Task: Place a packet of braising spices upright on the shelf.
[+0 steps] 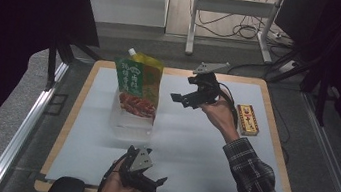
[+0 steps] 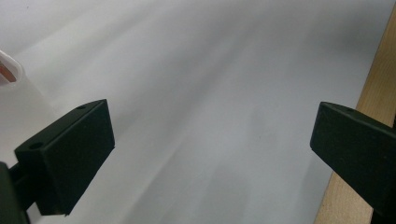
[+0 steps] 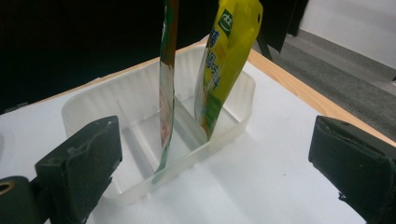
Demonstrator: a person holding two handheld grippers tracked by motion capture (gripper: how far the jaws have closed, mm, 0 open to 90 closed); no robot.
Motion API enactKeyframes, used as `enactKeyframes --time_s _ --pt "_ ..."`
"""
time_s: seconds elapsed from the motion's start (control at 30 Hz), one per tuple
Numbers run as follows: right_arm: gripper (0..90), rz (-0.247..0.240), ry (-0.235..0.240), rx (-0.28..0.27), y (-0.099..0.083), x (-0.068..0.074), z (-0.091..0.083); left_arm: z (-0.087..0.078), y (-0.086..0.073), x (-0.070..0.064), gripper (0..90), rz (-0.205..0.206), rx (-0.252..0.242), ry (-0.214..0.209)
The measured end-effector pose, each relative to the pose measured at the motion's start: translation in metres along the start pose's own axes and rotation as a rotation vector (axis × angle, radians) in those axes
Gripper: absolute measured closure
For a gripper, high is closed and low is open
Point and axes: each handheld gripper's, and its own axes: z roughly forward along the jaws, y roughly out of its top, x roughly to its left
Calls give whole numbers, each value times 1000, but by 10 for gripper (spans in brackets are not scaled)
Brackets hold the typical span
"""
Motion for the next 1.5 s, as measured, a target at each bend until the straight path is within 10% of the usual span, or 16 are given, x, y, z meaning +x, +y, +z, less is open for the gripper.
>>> enactKeyframes --time_s 1.5 --pt "25 101 -108 29 -82 -23 -51 1 1 -3 0 38 -1 5"
